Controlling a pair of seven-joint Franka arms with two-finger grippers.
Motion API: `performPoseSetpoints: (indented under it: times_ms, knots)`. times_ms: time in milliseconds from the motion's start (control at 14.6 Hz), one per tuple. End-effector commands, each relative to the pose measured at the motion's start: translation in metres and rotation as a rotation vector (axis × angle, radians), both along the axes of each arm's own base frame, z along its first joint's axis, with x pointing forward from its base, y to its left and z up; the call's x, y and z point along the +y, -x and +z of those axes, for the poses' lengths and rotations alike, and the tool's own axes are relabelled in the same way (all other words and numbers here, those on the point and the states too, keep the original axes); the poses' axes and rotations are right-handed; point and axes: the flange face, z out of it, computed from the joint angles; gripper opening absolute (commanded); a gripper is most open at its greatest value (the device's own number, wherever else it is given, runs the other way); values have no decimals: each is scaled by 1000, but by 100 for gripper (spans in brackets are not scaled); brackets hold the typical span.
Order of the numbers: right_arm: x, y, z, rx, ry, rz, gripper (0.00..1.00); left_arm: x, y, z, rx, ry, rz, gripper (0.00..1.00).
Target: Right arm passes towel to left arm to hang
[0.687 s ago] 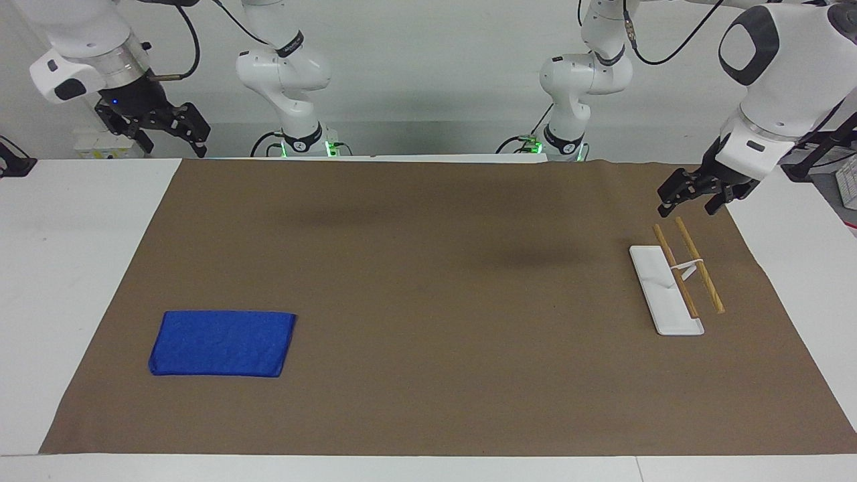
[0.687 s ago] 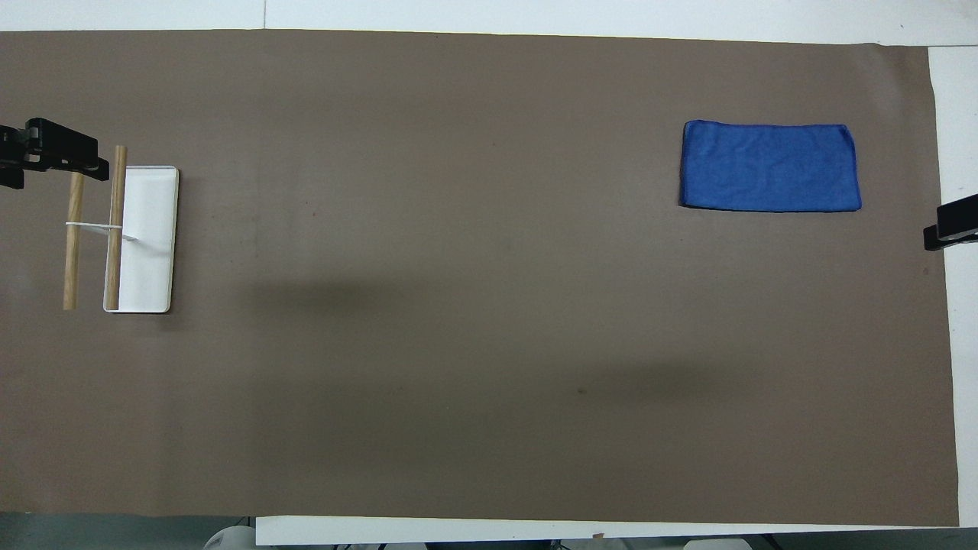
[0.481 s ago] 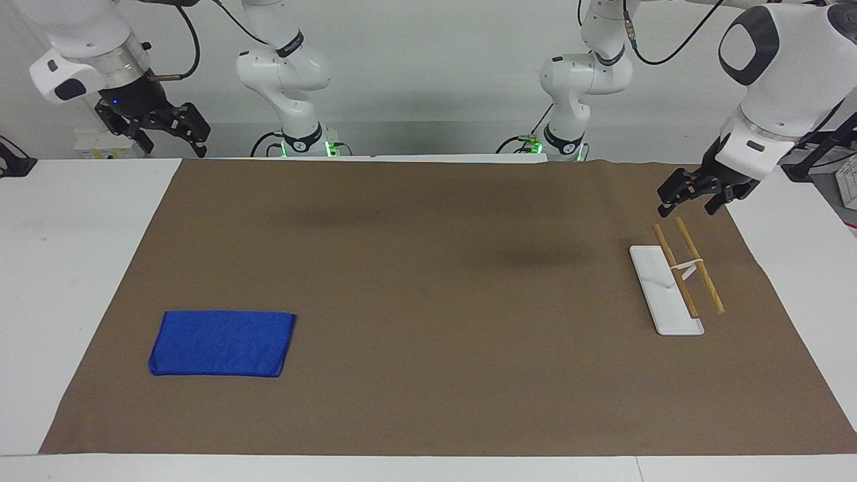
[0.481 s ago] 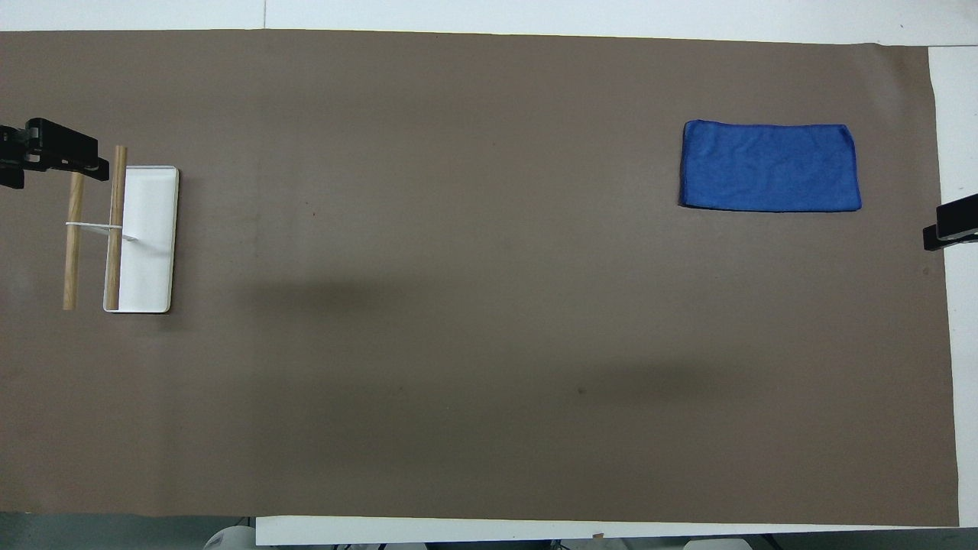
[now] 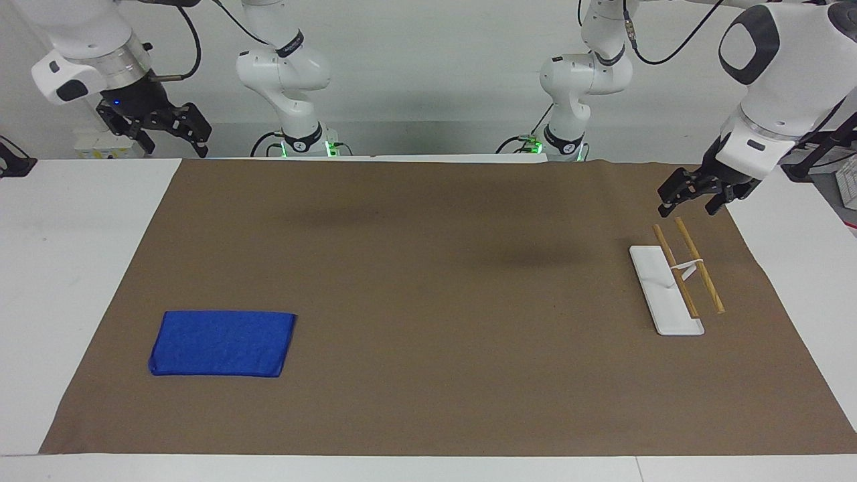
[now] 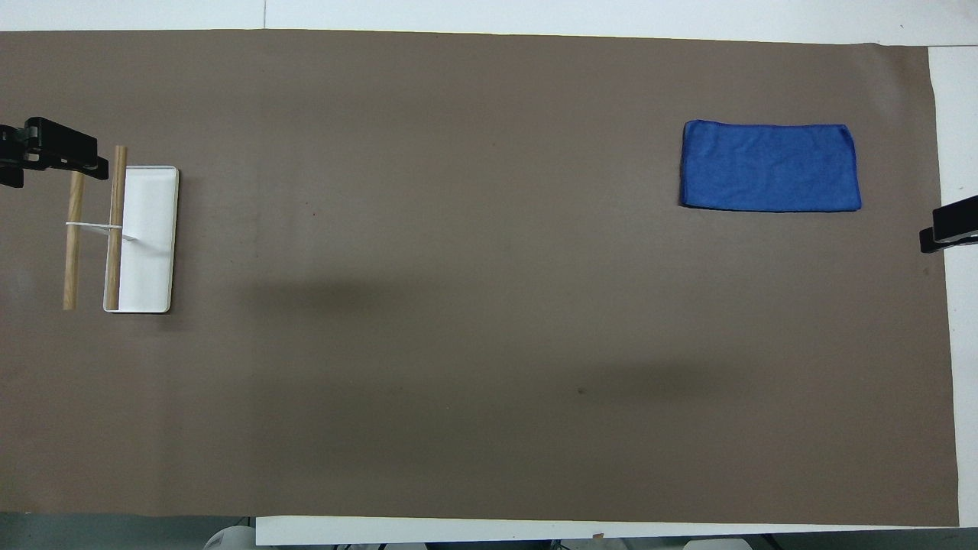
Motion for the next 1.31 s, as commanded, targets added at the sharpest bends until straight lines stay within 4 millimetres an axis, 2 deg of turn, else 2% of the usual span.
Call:
performPoseSetpoints:
  times_ms: [0, 69, 206, 344, 412, 618, 687, 824, 893, 962, 1099, 1237]
  knots:
    - [-17, -20, -27, -40, -12, 39, 100, 4, 7, 12, -23, 12, 5, 100]
    - [-32, -44, -56, -18, -6, 20, 100, 8, 8, 11, -18, 12, 11, 100]
    - [-35, -80, -95, -41, 11, 18, 100, 8, 8, 12, -18, 12, 8, 100]
    - [-41, -120, -150, -30, 18, 19, 100, 10, 9, 11, -12, 11, 12, 100]
    - [-45, -138, -169, -38, 15, 10, 100, 12, 9, 11, -12, 11, 17, 100]
    - [-41, -173, -241, -35, 18, -29, 100, 15, 9, 11, -12, 11, 21, 100]
    - [-44, -180, -258, -35, 18, -32, 100, 15, 9, 11, -12, 11, 21, 100]
    - [-41, -186, -275, -38, -31, -57, 100, 14, 9, 11, -12, 11, 20, 100]
    - [-37, -187, -282, -50, -40, -55, 100, 14, 9, 11, -12, 11, 20, 100]
    - [-35, -185, -298, -62, -34, -42, 100, 14, 9, 11, -12, 11, 20, 100]
    - [-37, -182, -319, -66, -31, -22, 100, 15, 9, 11, -11, 11, 21, 100]
    - [-35, -182, -332, -87, -29, -19, 100, 14, 14, 12, -1, 10, 9, 100]
